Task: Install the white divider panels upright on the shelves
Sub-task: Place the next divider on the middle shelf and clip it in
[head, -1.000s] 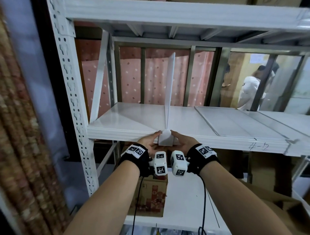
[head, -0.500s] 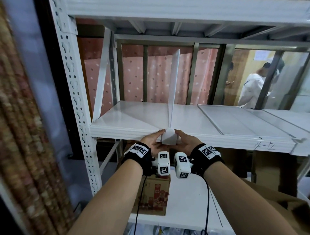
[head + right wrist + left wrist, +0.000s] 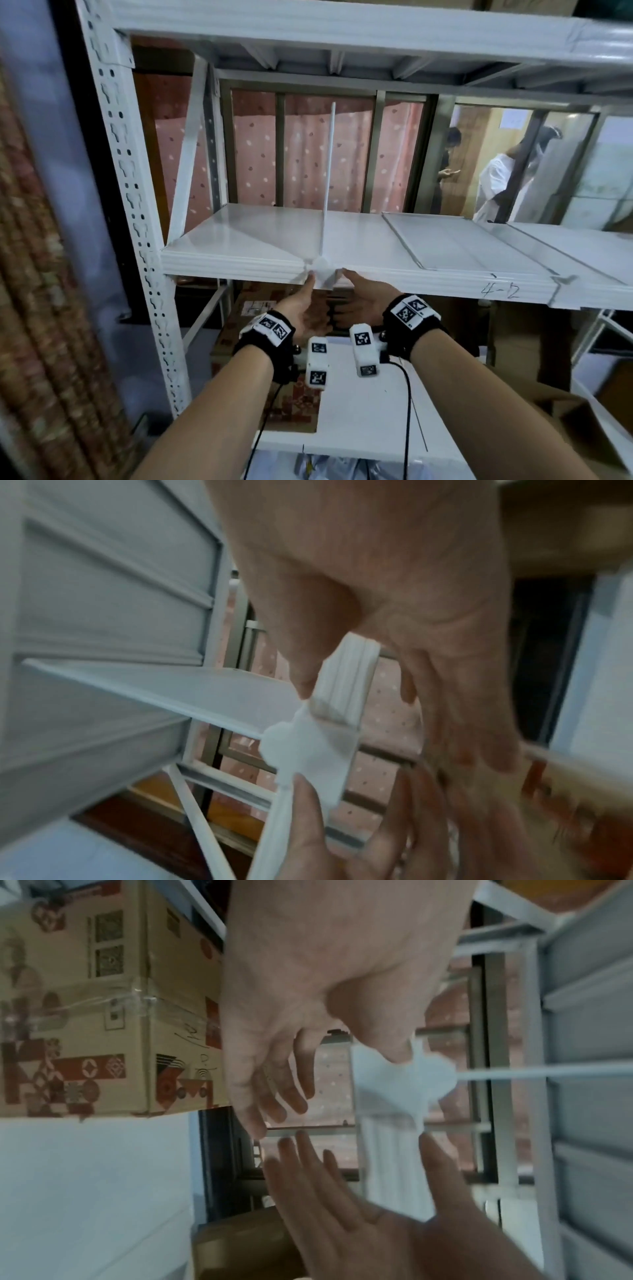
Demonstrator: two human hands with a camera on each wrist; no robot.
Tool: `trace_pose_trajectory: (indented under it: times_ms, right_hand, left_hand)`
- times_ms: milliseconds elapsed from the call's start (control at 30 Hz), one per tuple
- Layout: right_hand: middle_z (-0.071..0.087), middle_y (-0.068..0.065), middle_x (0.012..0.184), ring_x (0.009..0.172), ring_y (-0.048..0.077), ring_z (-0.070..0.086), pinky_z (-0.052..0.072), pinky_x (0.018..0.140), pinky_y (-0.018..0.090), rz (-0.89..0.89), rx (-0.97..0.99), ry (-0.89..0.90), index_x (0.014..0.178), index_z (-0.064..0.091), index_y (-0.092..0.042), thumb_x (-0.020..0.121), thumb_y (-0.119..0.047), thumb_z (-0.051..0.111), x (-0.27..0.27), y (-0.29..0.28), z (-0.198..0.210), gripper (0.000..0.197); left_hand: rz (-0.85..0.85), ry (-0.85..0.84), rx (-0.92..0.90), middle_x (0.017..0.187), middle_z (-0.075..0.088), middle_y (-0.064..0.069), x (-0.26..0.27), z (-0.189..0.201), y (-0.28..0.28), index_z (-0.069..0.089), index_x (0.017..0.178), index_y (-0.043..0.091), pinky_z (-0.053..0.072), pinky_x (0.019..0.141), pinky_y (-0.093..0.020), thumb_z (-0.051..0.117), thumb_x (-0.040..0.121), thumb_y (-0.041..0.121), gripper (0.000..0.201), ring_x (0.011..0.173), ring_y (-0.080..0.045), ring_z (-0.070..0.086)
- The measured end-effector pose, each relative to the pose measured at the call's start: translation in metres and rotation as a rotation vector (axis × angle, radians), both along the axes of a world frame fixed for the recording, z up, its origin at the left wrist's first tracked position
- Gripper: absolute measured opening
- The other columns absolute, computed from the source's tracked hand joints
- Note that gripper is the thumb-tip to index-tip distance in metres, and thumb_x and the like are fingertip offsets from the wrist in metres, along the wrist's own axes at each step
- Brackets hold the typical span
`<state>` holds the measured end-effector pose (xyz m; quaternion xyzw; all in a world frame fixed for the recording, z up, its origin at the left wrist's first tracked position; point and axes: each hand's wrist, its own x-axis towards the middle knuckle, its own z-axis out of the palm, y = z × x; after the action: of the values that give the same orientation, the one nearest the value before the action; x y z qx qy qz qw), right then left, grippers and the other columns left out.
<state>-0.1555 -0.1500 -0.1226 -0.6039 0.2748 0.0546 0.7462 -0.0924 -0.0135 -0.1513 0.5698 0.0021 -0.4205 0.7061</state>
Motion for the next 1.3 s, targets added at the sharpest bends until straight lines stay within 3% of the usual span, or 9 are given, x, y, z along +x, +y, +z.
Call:
trace_pose_trajectory:
  times_ms: [67,167,267,533,667,833,1000,1167,1300]
  right_hand:
    - [0.067,0.03,0.093,0.086,0.038,0.07,0.06,0.071,0.042,0.069,-0.091,0.089,0.107,0.061,0.002,0.093,-0.044,0.059,-0.021,-0.016,-0.003,0.048]
    - [0.054,0.037,0.126,0.107,0.048,0.061,0.055,0.086,0.045,0.01,-0.245,0.114,0.135,0.049,0.007,0.094,-0.025,0.062,-0.051,-0.045,0.0,0.054]
    - [0.068,0.021,0.1,0.076,0.03,0.067,0.059,0.077,0.039,-0.052,-0.482,0.112,0.117,0.062,0.001,0.091,-0.022,0.061,-0.072,-0.081,0.007,0.035]
    - [0.071,0.02,0.085,0.071,0.032,0.069,0.06,0.067,0.041,-0.374,-0.885,0.009,0.09,0.062,0.004,0.084,-0.014,0.057,-0.106,-0.16,0.066,0.02]
    - [0.069,0.017,0.099,0.089,0.034,0.068,0.059,0.08,0.044,-0.459,-1.093,0.077,0.094,0.058,-0.004,0.085,-0.029,0.061,-0.115,-0.196,0.098,0.027]
    - [0.061,0.014,0.106,0.103,0.033,0.061,0.048,0.08,0.033,-0.415,-1.256,0.278,0.119,0.056,0.001,0.094,-0.035,0.056,-0.128,-0.231,0.118,0.044]
    - [0.055,0.008,0.089,0.087,0.027,0.054,0.043,0.074,0.032,-0.344,-1.319,0.432,0.109,0.054,-0.006,0.094,-0.037,0.054,-0.132,-0.27,0.121,0.035]
    - [0.058,0.014,0.131,0.121,0.03,0.055,0.043,0.097,0.035,-0.238,-1.358,0.545,0.13,0.053,0.001,0.099,-0.039,0.048,-0.138,-0.287,0.12,0.051]
    - [0.059,0.006,0.132,0.12,0.03,0.056,0.047,0.1,0.04,-0.082,-1.456,0.568,0.127,0.059,-0.011,0.084,-0.041,0.061,-0.105,-0.353,0.09,0.053]
  left_hand:
    - [-0.062,-0.003,0.133,0.051,0.059,-0.007,-0.012,-0.017,-0.015,0.054,0.069,0.011,0.056,0.058,-0.034,0.041,0.09,0.068,0.062,0.05,-0.023,0.059]
    - [-0.148,-0.106,0.271,0.047,0.059,-0.008,-0.038,-0.022,-0.052,0.058,0.073,0.01,0.052,0.07,-0.04,0.05,0.097,0.034,0.035,0.058,-0.026,0.057]
    - [-0.208,-0.295,0.339,0.06,0.063,-0.006,-0.071,0.006,-0.096,0.061,0.072,0.01,0.053,0.063,-0.034,0.053,0.095,0.025,0.028,0.06,-0.024,0.058]
    - [-0.081,-0.802,0.287,0.086,0.074,-0.014,-0.106,0.086,-0.185,0.07,0.093,0.0,0.061,0.062,-0.038,0.054,0.086,0.017,0.024,0.068,-0.028,0.068]
    - [-0.037,-1.127,0.375,0.095,0.072,-0.015,-0.099,0.112,-0.212,0.068,0.084,0.003,0.057,0.08,-0.034,0.054,0.087,0.02,0.022,0.089,-0.032,0.067]
    - [-0.12,-1.344,0.498,0.117,0.068,-0.006,-0.081,0.113,-0.239,0.071,0.105,0.017,0.048,0.098,-0.035,0.055,0.089,0.023,0.024,0.111,-0.03,0.06]
    - [-0.221,-1.335,0.663,0.118,0.065,-0.009,-0.066,0.111,-0.265,0.067,0.11,0.014,0.046,0.099,-0.04,0.05,0.086,0.027,0.032,0.112,-0.034,0.056]
    - [-0.312,-1.305,0.933,0.132,0.054,-0.006,-0.052,0.097,-0.292,0.061,0.12,0.026,0.036,0.102,-0.052,0.037,0.071,0.044,0.058,0.123,-0.037,0.045]
    - [-0.387,-1.327,1.062,0.148,0.039,-0.004,-0.055,0.087,-0.313,0.047,0.134,0.044,0.021,0.107,-0.063,0.041,0.067,0.062,0.069,0.14,-0.036,0.025]
